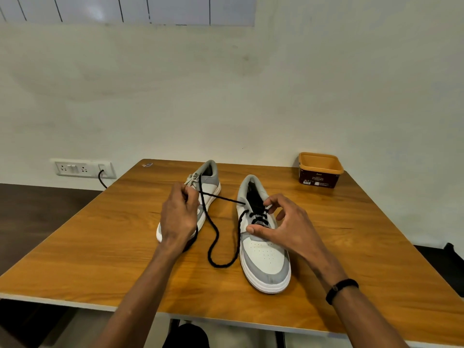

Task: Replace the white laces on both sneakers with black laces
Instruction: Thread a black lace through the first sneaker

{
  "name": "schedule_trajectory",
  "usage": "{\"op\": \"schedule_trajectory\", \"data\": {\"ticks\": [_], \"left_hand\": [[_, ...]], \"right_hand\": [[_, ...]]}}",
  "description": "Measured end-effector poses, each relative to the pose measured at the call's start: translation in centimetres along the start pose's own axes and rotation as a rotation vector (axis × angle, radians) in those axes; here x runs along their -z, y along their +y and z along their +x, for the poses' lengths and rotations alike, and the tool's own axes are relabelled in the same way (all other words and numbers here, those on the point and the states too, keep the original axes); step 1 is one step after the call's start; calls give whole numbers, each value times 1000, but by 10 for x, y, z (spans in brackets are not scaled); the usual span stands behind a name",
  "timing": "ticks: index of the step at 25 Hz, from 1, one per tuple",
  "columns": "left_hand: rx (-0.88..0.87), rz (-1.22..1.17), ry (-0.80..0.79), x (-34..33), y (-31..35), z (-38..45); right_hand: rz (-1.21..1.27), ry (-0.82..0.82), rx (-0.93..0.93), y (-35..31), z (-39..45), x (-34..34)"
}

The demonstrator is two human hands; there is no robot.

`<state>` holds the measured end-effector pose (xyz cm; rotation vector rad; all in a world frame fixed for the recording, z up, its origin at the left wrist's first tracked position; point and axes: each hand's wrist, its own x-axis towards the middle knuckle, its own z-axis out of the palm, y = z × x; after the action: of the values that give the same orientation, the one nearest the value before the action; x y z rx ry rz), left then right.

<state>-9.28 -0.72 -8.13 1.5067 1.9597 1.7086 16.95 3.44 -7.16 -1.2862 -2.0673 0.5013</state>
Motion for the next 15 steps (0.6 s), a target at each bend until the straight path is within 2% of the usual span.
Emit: {"op": "schedule_trajectory", "data": {"ticks": [2, 4, 5, 6, 7, 9, 12, 15], "left_hand": [[-78, 152, 64, -2, 2, -8], [-244, 328, 116, -5, 8, -22], [-310, 335, 75, -7, 15, -32], [-336, 305, -34, -12, 20, -41], [-307, 266, -175, -17, 24, -51], [-134, 188, -395, -28, 26, -64], [97, 7, -416, -25, 34, -63], [162, -257, -405, -13, 57, -57]], "right_hand": [[10, 2, -2, 1, 0, 0], [18, -5, 2, 0, -2, -2], [17, -9, 8, 0, -3, -3], [14, -13, 7, 0, -4, -4], [13, -16, 1, 0, -5, -5], [22, -24, -15, -1, -7, -5], [69, -34, -27, 0, -15, -3], [139, 13, 14, -7, -29, -5]]}}
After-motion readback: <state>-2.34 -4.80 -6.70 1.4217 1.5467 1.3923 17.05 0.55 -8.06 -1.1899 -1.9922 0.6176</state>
